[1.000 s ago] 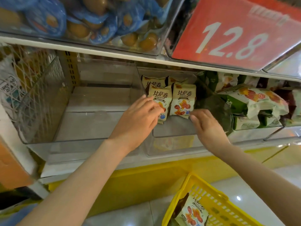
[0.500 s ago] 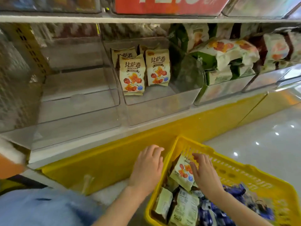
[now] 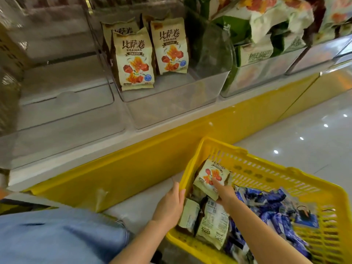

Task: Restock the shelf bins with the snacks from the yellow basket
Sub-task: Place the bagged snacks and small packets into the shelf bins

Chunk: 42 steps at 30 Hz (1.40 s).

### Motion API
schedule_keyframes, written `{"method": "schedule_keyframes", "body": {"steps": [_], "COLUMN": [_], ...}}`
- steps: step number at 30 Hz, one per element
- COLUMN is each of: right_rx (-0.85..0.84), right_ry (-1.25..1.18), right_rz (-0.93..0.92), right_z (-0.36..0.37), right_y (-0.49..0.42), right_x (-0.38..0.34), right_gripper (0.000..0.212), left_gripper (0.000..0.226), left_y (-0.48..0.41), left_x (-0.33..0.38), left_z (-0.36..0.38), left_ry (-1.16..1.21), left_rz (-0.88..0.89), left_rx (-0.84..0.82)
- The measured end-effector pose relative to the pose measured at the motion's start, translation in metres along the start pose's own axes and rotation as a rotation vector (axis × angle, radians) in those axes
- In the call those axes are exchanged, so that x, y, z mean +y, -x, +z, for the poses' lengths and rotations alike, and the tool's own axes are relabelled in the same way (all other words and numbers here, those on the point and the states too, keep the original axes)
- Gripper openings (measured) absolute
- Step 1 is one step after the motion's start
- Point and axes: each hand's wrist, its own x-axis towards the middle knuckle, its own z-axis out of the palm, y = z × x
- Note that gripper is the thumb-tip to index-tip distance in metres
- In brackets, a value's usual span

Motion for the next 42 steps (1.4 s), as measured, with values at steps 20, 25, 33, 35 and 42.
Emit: {"method": "schedule_keyframes", "body": {"steps": [20,25,33,35,42], "right_rx": [-0.592,-0.537,-0.429,-0.49,-0.398], "right_ry": [0.76,0.321,0.79,0.567,0.27], "right_rz": [-0.92,-0.89,-0.969,-0.945,-1.143], "right_z": [-0.093,-0.089,-0.069,-0.058,-0.032], "right_y": [0.12,0.127,0.16,0.174,0.206], "right_x": [-0.098,-0.1,-0.086,-0.089,-0.135], "right_gripper": [0.025,0.015,0.053,0.061,0.05], "left_gripper": [0.102,0.078,0.051,0.043,0.046], "left_y": [0.005,0.013,0.024,0.027,0.042], "left_x": [0.06,0.06,0.067,0.074,0.102], "left_z": [-0.07,-0.089,-0.118,-0.132,-0.211], "left_ry": [0.829,1.002,1.057,0.875,0.236], "left_rz": [0.057,0.066,0.12,0.217,0.477], "left_rx": [-0.465,-0.351,0.07,0.156,0.292]}}
